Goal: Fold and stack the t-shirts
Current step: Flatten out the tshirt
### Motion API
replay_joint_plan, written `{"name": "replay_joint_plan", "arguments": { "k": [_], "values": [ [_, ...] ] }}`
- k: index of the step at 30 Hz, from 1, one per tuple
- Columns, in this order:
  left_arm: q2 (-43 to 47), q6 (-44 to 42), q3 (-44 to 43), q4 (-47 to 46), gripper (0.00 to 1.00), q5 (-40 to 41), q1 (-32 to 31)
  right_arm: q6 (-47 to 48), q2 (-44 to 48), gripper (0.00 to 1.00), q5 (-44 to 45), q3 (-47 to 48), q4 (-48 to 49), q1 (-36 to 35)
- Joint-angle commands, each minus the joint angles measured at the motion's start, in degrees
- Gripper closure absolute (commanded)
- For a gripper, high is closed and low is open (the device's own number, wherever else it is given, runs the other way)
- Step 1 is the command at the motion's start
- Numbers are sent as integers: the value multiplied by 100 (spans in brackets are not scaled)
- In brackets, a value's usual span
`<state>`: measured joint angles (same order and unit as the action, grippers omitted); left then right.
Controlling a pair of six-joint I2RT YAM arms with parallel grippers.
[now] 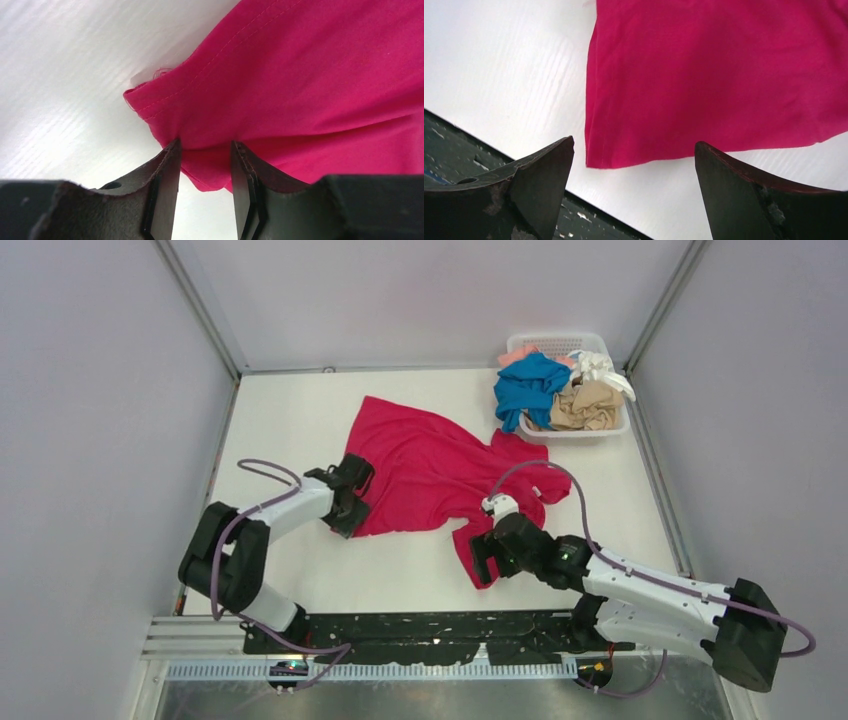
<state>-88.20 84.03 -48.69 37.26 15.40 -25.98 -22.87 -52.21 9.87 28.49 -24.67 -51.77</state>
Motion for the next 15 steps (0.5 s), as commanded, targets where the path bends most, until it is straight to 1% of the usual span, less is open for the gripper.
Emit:
{"name": "replay_joint_plan", "arguments": {
  "k": [1,2,4,6,8,10,12,13,14,15],
  "values": [
    [396,-423,-94,1028,57,776,-184,-328,-231,3,276,239,-363,-521],
    [630,-505,-195,1284,52,1055,-188,-386,-238,3,242,224,-333,-655],
    [1116,-582,-253,1666,39,1552,-188,-479,-285,1,102,150,-154,-868],
    [1563,-551,-115,1879,29,1930,-176,-521,-424,0,-27,23,58,-1019],
    [1867,-467,185,1727,27,1974,-118,-580,-698,2,94,40,144,-1074],
    [1948,-416,546,1252,28,1810,-57,-567,-999,5,288,131,188,-1110],
    [1761,-403,809,750,29,1548,5,-559,-1205,13,435,195,283,-1131],
    [1598,-366,834,626,30,1441,31,-573,-1321,15,453,211,317,-1133],
    [1437,-348,801,564,30,1370,39,-634,-1381,19,503,245,302,-1133],
    [1300,-336,750,526,30,1324,37,-667,-1521,21,518,254,266,-1134]
  ]
}}
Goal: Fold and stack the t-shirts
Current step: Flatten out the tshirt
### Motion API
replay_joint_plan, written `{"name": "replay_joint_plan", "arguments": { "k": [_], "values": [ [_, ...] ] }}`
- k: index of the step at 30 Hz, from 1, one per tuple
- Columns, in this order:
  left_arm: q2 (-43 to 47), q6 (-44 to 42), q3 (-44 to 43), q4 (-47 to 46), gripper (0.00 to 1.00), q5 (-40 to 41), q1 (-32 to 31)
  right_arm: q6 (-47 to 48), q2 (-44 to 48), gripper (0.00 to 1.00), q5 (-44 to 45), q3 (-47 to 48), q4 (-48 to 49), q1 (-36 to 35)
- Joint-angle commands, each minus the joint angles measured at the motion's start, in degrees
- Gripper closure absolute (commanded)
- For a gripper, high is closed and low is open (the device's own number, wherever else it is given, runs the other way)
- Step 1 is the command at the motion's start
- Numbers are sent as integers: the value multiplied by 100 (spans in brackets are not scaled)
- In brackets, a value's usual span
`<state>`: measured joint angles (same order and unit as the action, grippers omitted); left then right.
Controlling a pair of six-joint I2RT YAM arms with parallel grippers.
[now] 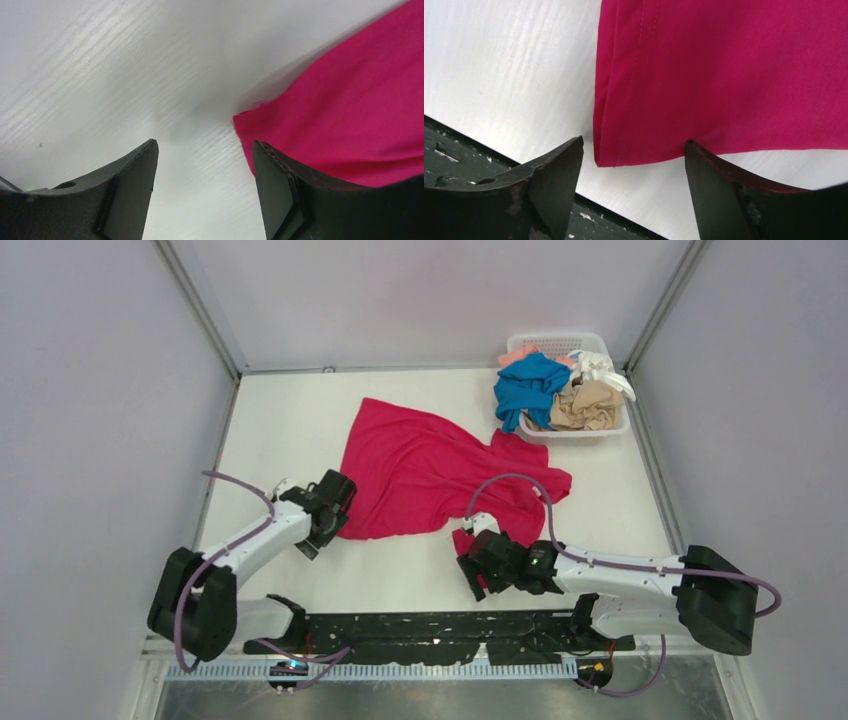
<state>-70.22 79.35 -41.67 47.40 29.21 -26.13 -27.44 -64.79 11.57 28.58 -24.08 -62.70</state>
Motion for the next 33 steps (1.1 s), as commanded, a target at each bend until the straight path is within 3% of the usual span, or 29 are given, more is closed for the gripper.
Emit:
{"name": "replay_joint_plan", "arguments": {
  "k": [1,4,8,9,11,13,18,23,24,25,29,33],
  "values": [
    [-627,127,12,-537,30,-105,55,-321,-337,25,366,240,182,-41],
    [-907,109,10,-793,29,-155,83,-632,-781,32,397,218,136,-39],
    [-1196,21,-87,-1050,31,-263,135,-950,-1059,51,750,290,-162,-41],
    [-1274,16,-112,-1089,33,-299,142,-993,-1028,61,906,320,-283,-41],
    [-1505,33,-189,-1129,38,-391,160,-1080,-865,71,1122,365,-489,-41],
    [-1711,73,-257,-1145,47,-481,185,-1159,-606,74,1323,400,-711,-43],
    [-2054,-117,-401,-1511,56,-781,240,-1388,73,87,1651,343,-1181,25],
    [-2400,-376,-548,-1864,79,-961,238,-1292,419,90,1744,310,-1343,312],
    [-2508,-422,-571,-2006,85,-1036,246,-1282,473,90,1748,327,-1349,320],
    [-2584,-461,-601,-2055,100,-1097,247,-1275,497,90,1762,339,-1352,337],
    [-2571,-838,-754,-2178,100,-1131,253,-1176,680,94,1867,395,-1344,421],
    [-1710,-1137,-505,-2363,100,-738,92,-857,929,94,2329,709,-1237,489]
  ]
}}
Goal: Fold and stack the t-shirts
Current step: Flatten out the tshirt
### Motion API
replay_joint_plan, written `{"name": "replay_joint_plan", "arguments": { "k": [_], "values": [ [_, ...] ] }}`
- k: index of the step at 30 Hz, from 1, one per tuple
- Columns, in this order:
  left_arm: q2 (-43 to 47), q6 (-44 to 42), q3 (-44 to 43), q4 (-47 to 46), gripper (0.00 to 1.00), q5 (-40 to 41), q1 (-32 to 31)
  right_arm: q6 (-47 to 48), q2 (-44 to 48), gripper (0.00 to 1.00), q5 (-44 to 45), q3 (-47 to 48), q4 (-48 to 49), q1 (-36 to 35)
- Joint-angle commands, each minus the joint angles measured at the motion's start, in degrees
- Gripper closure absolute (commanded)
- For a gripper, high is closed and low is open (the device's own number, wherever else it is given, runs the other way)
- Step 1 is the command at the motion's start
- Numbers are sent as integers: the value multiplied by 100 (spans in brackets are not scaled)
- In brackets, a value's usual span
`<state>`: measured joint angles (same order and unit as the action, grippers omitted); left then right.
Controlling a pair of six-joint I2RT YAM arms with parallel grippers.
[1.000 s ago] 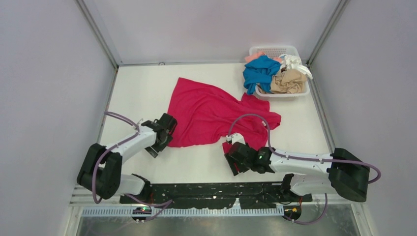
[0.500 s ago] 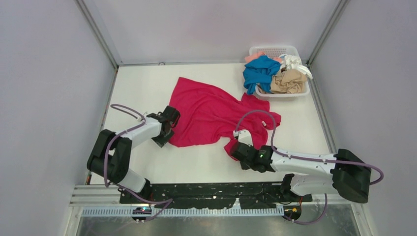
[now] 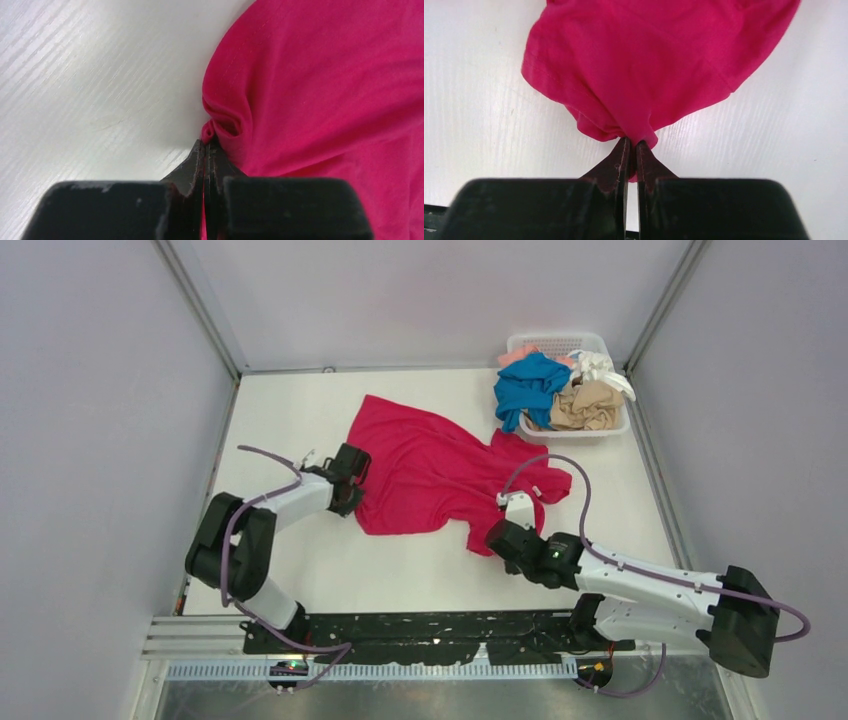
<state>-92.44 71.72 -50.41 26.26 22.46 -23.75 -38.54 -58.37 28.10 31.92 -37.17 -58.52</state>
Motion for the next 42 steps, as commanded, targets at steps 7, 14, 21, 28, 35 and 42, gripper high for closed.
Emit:
{"name": "replay_joint_plan", "arguments": {
  "k": [7,14,21,28,35,42],
  "values": [
    [3096,-1150,904,-578,100,1280,-672,1482,1021,94,2138,1180,1286,189],
    [4643,-2301,546,-954,100,1839,-688,3009,1510,94,2477,2321,2546,209],
    [5488,-3568,-561,-1664,100,1835,-688,4463,1511,94,1919,3914,2852,205],
    [5588,-4767,-2629,-1577,100,1186,-693,5364,946,94,431,6650,1896,210],
    [5596,-5256,-4206,-1173,100,-69,-692,4978,248,94,-1512,9248,342,204],
    [5423,-5312,-5262,-471,100,-658,-690,4956,193,95,-3114,9701,122,209]
  ]
}}
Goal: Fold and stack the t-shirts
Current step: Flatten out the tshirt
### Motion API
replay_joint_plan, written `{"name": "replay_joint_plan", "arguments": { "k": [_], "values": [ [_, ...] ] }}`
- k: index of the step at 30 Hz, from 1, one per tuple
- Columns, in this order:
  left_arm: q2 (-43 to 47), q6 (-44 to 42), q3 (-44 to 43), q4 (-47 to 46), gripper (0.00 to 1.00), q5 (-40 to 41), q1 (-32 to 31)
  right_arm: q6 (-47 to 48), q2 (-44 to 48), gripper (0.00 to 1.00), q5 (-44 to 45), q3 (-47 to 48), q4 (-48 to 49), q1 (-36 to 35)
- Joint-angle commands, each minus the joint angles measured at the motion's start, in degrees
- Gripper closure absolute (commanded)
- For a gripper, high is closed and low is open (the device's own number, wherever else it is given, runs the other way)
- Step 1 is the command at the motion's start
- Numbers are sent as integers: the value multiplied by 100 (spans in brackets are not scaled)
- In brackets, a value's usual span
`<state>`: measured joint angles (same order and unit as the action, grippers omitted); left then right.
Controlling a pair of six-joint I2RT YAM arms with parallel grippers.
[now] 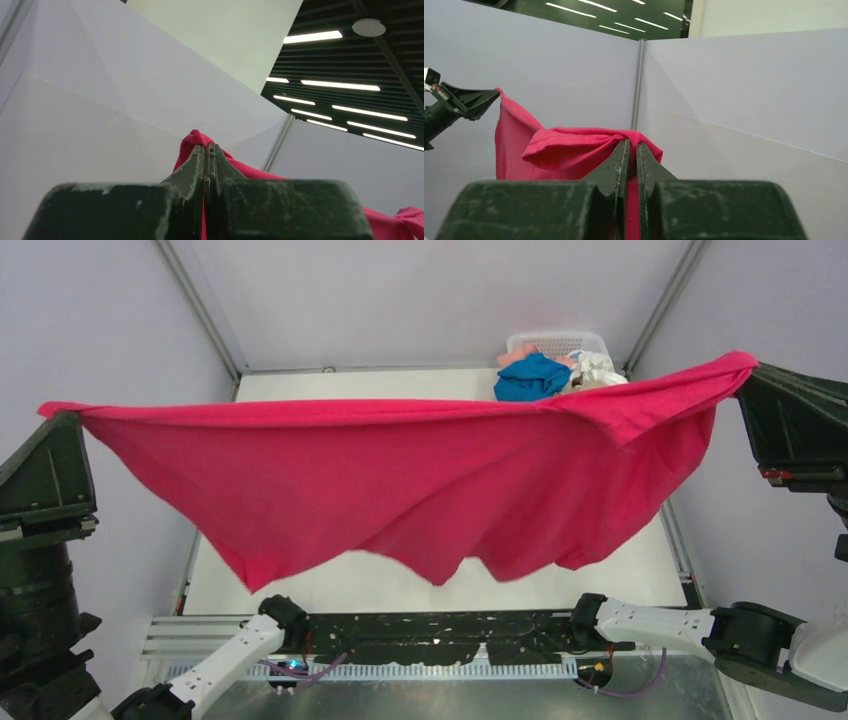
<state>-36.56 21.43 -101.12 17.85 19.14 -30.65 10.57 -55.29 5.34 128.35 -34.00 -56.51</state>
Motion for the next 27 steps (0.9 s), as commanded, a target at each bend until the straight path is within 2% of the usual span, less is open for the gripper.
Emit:
{"name": "replay_joint_plan", "arguments": {
  "k": [1,6,7,11,12,13,16,19,22,24,26,27],
  "values": [
    [-185,-300,-158,361,100,-289,-1,161,-101,95,-681,1,-155,8],
    [-543,-632,467,109,100,479,-1,882,-66,95,562,-914,171,9],
    [-650,-701,663,21,100,743,-2,1199,-55,95,999,-1149,428,9],
    [-1334,-1055,1890,-733,100,1931,45,2270,-75,94,2654,-3134,2379,71],
    [-1565,-1082,2160,-891,100,2106,123,2453,-134,95,2794,-3829,2982,255],
    [-1843,-985,2356,-912,100,2129,256,2447,-314,94,2685,-4114,3160,400],
    [-3049,-258,2609,-617,100,1874,812,1765,-940,95,2031,-5017,3688,1377],
    [-4494,205,2146,89,100,1321,1351,1311,-2158,95,1798,-5214,3903,2014],
    [-5913,122,1251,610,100,1387,1450,858,-3242,95,1319,-5116,4193,2269],
    [-6856,237,459,1218,100,1343,1513,656,-4022,95,1102,-4911,4371,2369],
    [-7613,402,-285,1767,100,1285,1586,465,-5020,94,1064,-4441,4194,2428],
    [-7923,509,-625,2024,100,1320,1639,394,-5230,94,1116,-4059,3983,2444]
  ]
}}
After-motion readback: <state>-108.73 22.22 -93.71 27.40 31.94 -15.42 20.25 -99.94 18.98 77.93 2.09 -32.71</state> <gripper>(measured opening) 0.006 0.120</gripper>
